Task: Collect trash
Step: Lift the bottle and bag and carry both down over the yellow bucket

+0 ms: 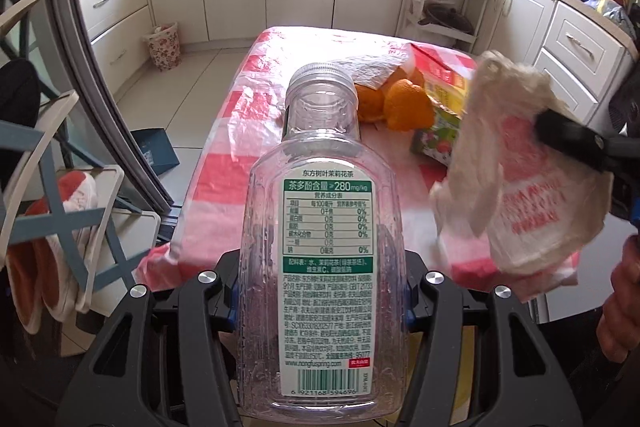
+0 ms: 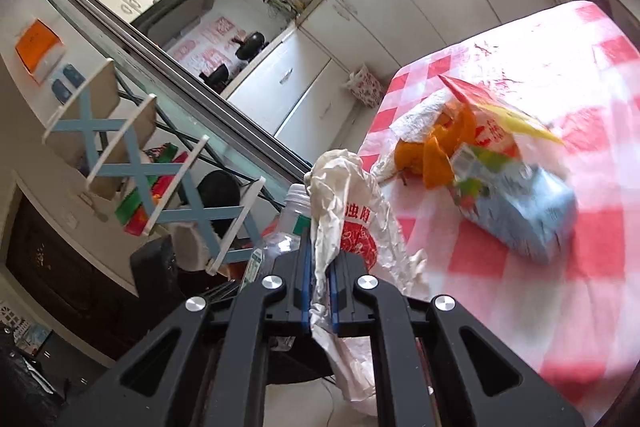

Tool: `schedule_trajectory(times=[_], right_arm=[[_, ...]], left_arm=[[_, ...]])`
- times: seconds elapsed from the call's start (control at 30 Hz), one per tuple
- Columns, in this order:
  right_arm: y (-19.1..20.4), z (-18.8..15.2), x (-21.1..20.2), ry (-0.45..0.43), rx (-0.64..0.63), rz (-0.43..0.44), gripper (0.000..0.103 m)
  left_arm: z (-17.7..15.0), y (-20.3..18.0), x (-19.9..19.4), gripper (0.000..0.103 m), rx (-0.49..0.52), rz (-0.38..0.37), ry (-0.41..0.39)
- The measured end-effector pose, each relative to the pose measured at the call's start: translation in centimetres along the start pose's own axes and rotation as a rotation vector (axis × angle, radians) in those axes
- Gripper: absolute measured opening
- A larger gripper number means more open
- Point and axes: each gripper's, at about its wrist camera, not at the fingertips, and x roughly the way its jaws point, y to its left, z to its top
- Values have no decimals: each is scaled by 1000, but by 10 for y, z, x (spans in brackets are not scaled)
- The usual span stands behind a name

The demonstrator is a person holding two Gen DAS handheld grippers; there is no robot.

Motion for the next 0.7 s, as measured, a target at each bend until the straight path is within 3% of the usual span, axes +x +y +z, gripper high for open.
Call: schedule_trajectory(times=[0.37, 0.53, 0.7], right_arm=[[16, -89, -62, -63, 91, -49, 8], [9, -126, -63, -1, 154, -128, 8], [-17, -148, -39, 125, 258, -229, 8]], left_arm=[[-40, -15, -51, 53, 6, -70, -73], [-65, -32, -59, 53, 42, -115, -39], [-90, -55, -47, 53, 97, -171, 56]])
